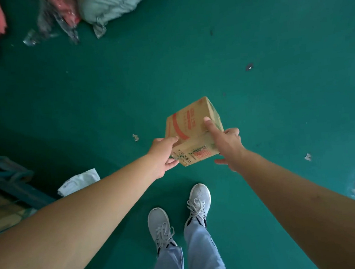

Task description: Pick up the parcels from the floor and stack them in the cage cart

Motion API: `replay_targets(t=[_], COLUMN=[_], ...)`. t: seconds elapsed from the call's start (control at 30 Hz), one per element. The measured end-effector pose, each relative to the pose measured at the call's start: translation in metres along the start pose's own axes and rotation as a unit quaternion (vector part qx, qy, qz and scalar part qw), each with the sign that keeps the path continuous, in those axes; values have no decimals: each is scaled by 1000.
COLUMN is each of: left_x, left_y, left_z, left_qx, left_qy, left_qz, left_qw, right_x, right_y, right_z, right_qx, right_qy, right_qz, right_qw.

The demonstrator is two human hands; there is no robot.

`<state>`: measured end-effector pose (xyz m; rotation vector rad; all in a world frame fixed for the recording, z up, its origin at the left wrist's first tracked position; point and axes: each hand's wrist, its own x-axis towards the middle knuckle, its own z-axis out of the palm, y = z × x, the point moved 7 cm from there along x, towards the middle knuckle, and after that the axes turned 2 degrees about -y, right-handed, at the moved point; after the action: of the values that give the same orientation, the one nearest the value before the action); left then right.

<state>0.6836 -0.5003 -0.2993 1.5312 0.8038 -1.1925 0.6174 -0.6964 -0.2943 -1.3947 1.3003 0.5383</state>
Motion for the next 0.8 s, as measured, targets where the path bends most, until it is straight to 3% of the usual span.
replay_targets(t=[0.37,0.8], left_x=[-318,-528], left_y=[49,51], left_z=[-18,0], left_qx=[50,178], left_qy=[-58,-140], left_qz=[15,129], left_qw=[997,966], right_x=[-307,-509], right_y=[-53,-36], right_z=[-103,-193], right_qx=[86,139], right_qy=[23,65], right_qz=[-49,-160], right_qw=[995,975])
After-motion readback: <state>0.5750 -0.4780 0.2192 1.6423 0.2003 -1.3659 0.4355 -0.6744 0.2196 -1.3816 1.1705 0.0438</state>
